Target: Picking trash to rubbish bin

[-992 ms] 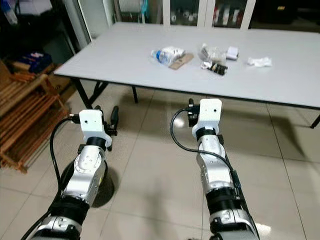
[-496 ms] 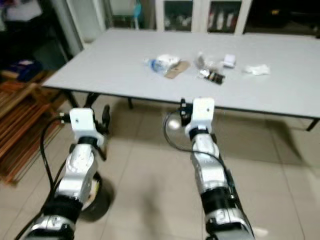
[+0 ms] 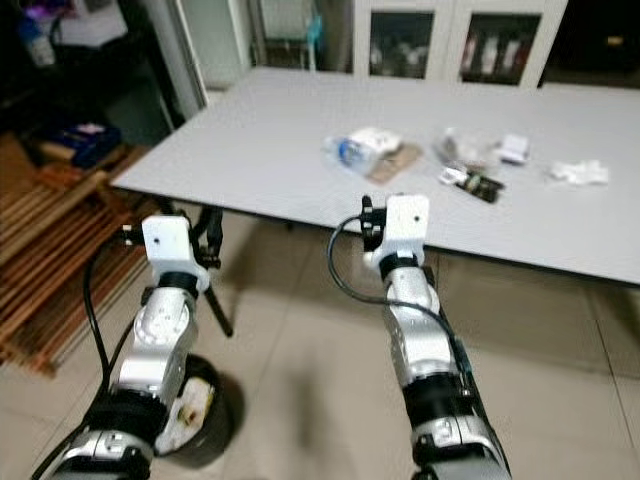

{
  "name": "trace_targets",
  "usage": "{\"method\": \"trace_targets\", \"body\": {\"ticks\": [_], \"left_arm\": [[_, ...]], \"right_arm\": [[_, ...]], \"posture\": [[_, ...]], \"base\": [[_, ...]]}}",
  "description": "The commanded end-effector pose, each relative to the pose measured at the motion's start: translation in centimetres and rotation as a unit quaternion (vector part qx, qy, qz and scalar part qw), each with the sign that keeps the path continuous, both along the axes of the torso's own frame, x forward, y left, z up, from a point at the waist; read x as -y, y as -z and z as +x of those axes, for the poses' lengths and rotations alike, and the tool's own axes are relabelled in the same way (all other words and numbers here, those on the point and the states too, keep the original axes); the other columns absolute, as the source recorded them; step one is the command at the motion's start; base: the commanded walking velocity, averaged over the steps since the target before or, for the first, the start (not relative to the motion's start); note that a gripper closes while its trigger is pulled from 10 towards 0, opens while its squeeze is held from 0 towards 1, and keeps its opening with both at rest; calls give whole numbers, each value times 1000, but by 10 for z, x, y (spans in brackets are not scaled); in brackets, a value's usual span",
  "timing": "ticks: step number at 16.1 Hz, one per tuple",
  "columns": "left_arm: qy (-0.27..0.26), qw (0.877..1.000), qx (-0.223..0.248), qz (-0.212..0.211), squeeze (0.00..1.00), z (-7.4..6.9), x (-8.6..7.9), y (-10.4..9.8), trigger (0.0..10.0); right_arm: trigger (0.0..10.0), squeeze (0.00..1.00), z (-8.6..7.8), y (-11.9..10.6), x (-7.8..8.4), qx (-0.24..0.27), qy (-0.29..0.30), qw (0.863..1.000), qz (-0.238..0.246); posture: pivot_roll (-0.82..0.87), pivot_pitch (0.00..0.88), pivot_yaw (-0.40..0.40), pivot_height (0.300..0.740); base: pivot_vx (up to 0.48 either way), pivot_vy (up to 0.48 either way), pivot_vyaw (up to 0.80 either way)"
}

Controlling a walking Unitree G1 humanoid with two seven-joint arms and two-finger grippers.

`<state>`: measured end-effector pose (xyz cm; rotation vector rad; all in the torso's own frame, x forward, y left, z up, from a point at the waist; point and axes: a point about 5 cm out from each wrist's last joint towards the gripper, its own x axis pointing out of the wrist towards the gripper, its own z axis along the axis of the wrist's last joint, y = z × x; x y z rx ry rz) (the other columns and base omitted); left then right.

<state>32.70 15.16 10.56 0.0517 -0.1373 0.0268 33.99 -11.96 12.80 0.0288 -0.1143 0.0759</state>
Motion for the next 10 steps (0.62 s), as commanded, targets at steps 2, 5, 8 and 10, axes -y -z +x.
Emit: {"method": "trace_targets", "body": {"ticks": [2,5,8,10], "left_arm": [[20,1000,4,-3,0,2,12,-4,10000],[24,1000,5,-1,0,1,13,-3,10000],[24,1000,5,-1,0,1,13,-3,10000],[25,1000,5,-1,0,1,13,-4,10000]], "right_arm": [[10000,0,1,2,11,-10,16,1000,6],[10000,0,1,2,10,-10,15,1000,2],[10000,0,0,1,11,-2,19,1000,1],[10000,0,0,1,11,-2,19,1000,-1]], "posture": [[16,0,66,740],[15,0,67,740],[14,0,67,740],[13,0,68,740]], "base": [[480,0,-800],[470,0,-800],[469,0,-267],[469,0,0]]}}
